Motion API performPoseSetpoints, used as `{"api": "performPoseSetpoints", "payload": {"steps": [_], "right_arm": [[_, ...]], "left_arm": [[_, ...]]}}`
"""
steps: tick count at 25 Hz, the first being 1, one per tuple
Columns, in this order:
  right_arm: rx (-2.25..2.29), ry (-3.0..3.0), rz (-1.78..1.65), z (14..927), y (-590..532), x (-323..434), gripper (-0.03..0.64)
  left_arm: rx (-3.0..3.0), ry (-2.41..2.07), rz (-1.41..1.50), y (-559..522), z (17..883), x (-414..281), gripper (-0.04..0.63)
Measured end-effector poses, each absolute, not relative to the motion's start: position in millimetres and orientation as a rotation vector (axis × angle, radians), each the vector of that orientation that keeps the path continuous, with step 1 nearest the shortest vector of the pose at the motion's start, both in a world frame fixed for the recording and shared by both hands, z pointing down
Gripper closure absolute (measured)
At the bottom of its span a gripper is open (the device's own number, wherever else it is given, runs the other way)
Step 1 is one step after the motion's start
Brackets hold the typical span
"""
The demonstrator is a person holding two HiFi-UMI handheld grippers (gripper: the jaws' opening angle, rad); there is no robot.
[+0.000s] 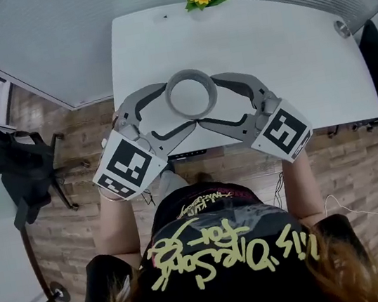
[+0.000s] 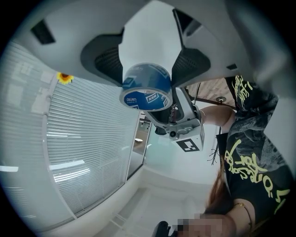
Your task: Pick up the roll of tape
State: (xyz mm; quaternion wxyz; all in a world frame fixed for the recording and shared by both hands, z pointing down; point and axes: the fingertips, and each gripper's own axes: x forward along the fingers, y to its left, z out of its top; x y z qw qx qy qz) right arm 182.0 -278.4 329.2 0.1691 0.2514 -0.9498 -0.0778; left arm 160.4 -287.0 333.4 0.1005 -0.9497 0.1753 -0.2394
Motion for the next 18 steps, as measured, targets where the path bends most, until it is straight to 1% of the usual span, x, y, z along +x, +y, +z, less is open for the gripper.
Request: {"api": "performPoseSetpoints", "payload": {"steps": [18], "right_arm": [[0.711,-2.727,-0.240,326.3,-276.0,182.7,0.298]], "left_arm": [[-2.826,0.516,-0.682,-284.8,332.4,161.8,0.249]]}}
